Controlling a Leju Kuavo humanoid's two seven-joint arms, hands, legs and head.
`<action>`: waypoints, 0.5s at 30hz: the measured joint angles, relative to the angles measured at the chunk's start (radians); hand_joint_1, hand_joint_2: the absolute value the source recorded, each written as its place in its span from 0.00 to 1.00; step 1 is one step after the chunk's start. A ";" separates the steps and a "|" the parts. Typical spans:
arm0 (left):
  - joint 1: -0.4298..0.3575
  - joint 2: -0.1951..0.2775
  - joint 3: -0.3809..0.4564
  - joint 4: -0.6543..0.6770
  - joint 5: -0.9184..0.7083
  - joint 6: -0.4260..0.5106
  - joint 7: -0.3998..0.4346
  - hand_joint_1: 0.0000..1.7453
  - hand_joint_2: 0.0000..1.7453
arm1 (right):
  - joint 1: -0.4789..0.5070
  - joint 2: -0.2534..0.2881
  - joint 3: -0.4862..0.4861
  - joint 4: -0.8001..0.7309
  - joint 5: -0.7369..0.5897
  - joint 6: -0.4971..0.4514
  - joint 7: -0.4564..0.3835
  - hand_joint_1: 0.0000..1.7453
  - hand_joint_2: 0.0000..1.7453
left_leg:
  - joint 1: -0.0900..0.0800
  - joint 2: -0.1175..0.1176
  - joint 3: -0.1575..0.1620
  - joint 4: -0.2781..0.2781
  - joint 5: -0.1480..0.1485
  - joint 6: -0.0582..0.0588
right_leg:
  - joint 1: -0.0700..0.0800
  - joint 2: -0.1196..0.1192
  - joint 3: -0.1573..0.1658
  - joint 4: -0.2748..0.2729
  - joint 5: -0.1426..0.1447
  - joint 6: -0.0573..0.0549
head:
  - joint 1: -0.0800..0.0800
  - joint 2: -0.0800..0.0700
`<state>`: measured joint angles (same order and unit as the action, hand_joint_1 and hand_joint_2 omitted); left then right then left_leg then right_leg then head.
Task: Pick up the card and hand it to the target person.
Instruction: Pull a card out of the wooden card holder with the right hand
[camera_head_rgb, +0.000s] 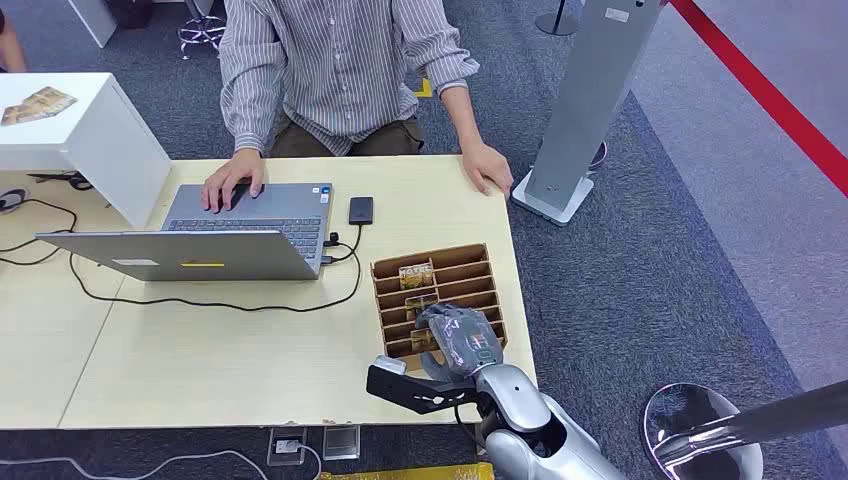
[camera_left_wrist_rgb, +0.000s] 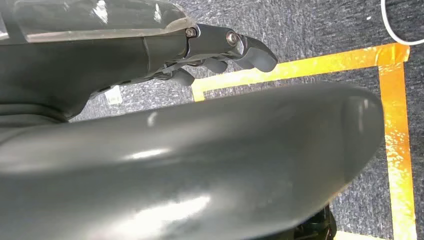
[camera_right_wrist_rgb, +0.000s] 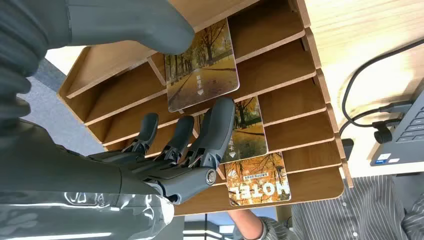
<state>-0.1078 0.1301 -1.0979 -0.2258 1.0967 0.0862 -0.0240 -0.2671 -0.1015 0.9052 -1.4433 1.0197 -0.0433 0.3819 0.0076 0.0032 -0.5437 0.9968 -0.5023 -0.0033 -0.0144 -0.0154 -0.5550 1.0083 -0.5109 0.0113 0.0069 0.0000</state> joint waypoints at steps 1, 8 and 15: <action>0.000 0.000 0.000 0.000 0.000 0.000 0.000 0.00 0.00 | 0.000 0.000 0.000 0.001 0.000 -0.001 -0.001 0.62 1.00 | 0.000 0.000 0.000 0.000 0.000 0.000 | 0.000 0.000 0.000 0.000 0.000 0.000 | 0.000 0.000; 0.000 0.000 0.000 0.000 0.000 -0.001 0.000 0.00 0.00 | -0.003 0.006 0.000 0.015 -0.003 -0.002 -0.004 0.78 1.00 | 0.000 0.000 0.000 0.000 0.000 0.000 | 0.000 0.000 0.000 0.000 0.000 0.000 | 0.000 0.000; 0.000 0.000 0.000 0.000 0.000 -0.001 0.000 0.00 0.00 | -0.003 0.008 0.000 0.024 -0.003 -0.014 -0.005 0.79 1.00 | 0.000 0.000 0.000 0.000 0.000 0.000 | 0.000 0.000 0.000 0.000 0.000 0.000 | 0.000 0.000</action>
<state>-0.1077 0.1297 -1.0979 -0.2258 1.0967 0.0855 -0.0237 -0.2701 -0.0934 0.9056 -1.4195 1.0169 -0.0573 0.3770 0.0076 0.0033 -0.5438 0.9968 -0.5022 -0.0033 -0.0144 -0.0153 -0.5552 1.0083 -0.5109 0.0113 0.0067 0.0000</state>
